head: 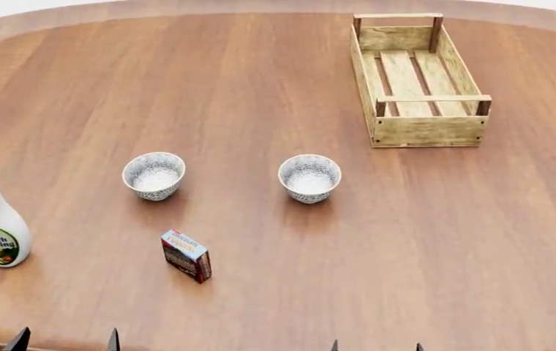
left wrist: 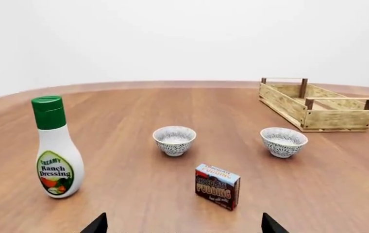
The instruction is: Stack the right bowl on the left bowl and place them in the tray.
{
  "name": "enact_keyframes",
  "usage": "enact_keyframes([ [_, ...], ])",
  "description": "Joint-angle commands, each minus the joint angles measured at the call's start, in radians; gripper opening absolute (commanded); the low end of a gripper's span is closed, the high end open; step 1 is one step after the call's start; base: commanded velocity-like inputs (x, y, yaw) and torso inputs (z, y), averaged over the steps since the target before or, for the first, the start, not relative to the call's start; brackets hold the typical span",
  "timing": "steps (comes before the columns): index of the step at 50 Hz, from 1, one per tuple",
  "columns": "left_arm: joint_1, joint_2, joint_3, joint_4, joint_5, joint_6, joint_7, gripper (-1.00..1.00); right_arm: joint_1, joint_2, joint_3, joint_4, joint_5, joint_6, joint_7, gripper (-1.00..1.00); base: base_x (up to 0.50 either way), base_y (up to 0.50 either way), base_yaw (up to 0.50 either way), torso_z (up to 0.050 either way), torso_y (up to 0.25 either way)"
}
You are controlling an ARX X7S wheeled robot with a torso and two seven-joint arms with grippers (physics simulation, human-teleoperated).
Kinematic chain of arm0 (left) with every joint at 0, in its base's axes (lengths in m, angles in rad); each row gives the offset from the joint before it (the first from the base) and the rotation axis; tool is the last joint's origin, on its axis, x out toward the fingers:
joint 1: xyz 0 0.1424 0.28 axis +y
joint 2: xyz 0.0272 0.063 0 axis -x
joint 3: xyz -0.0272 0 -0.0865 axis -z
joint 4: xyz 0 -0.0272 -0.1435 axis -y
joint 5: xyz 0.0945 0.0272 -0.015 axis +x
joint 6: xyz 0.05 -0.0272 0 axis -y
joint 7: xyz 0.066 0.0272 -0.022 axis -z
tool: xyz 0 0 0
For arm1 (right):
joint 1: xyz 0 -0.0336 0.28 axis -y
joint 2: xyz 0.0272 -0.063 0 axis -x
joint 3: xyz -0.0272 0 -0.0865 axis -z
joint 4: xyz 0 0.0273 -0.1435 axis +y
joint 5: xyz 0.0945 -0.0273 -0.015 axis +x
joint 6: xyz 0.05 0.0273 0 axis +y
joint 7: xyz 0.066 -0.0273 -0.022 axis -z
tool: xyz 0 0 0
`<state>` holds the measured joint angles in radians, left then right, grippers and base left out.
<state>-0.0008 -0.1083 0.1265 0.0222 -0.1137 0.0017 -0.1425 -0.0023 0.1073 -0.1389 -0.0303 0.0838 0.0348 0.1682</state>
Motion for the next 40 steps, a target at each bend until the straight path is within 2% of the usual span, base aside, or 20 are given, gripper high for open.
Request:
enact_keyframes([
  [1,-0.004,-0.012,0.005,0.093,-0.023,-0.115,-0.037,1.0,0.001,0.015,-0.003,-0.089,0.043,0.09,0.009,1.0,0.0,0.0,0.0,0.0,0.0],
  [3,-0.011,-0.018,0.006,0.135,-0.039,-0.17,-0.036,1.0,0.005,0.02,-0.006,-0.127,0.044,0.133,0.017,1.0,0.0,0.0,0.0,0.0,0.0],
  [7,-0.069,-0.041,-0.005,0.309,-0.089,-0.44,-0.068,1.0,0.041,0.042,-0.019,-0.285,0.045,0.34,0.042,1.0,0.0,0.0,0.0,0.0,0.0],
  [15,-0.221,-0.066,-0.032,0.503,-0.178,-0.709,-0.092,1.0,0.178,0.052,0.025,-0.537,0.16,0.692,0.057,1.0,0.0,0.0,0.0,0.0,0.0],
  [31,-0.508,-0.088,-0.06,0.683,-0.257,-1.056,-0.155,1.0,0.499,0.024,0.072,-0.695,0.253,1.071,0.126,1.0,0.0,0.0,0.0,0.0,0.0],
  [40,-0.616,-0.095,-0.069,0.723,-0.283,-1.154,-0.169,1.0,0.643,-0.006,0.114,-0.754,0.305,1.206,0.151,1.0,0.0,0.0,0.0,0.0,0.0],
])
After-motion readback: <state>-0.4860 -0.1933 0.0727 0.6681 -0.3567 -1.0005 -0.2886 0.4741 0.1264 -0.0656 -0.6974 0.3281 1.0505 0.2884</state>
